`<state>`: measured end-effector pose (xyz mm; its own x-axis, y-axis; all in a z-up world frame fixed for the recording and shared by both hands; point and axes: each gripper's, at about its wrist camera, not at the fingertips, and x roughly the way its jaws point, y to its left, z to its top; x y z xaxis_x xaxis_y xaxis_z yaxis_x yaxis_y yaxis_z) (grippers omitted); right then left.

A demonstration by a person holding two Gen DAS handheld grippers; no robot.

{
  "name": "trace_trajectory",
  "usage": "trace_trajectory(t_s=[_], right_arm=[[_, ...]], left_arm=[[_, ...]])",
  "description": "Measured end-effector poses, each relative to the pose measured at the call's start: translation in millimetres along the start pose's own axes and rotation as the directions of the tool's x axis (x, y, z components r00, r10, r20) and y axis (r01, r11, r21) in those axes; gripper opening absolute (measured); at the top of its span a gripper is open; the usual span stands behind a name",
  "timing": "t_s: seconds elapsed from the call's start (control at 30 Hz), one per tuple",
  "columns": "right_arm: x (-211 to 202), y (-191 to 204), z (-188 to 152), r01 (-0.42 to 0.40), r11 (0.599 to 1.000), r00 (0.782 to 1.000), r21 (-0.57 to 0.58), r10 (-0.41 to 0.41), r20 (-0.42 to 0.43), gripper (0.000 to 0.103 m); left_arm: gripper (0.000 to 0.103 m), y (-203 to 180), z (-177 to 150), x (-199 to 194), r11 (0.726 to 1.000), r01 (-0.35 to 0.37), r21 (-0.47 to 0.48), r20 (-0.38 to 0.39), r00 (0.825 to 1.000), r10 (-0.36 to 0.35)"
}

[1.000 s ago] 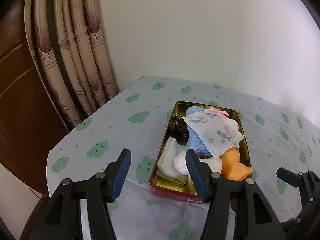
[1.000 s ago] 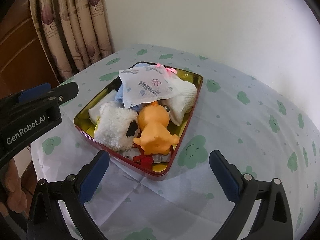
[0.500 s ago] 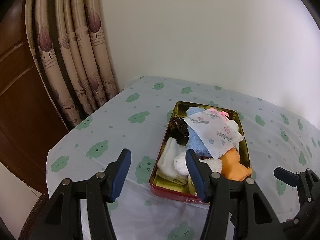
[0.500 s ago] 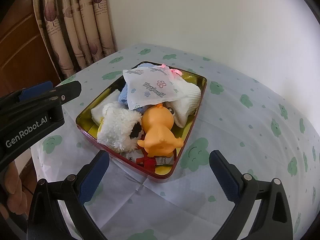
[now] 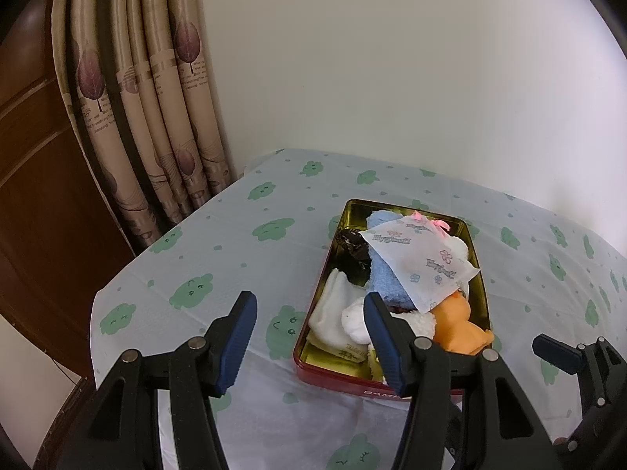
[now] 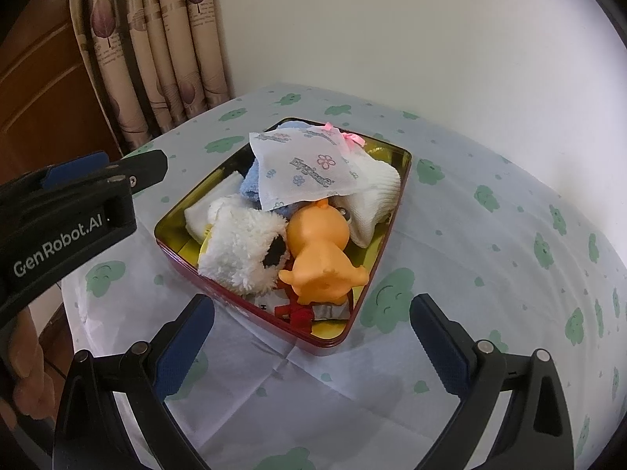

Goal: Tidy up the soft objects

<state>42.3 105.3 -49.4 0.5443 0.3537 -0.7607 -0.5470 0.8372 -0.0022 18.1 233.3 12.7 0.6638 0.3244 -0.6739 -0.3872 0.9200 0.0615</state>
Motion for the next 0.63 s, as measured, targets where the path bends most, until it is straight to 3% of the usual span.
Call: trace_trajectory(t_s=[0.63], right_arm=[[2.9, -0.3, -1.6, -0.015, 1.0, 1.0, 0.001, 0.015, -0.008, 0.099]], left_arm=[[0.058, 5.0, -0.8, 3.5, 1.0, 0.004, -0.02, -0.013, 1.0, -0.004]])
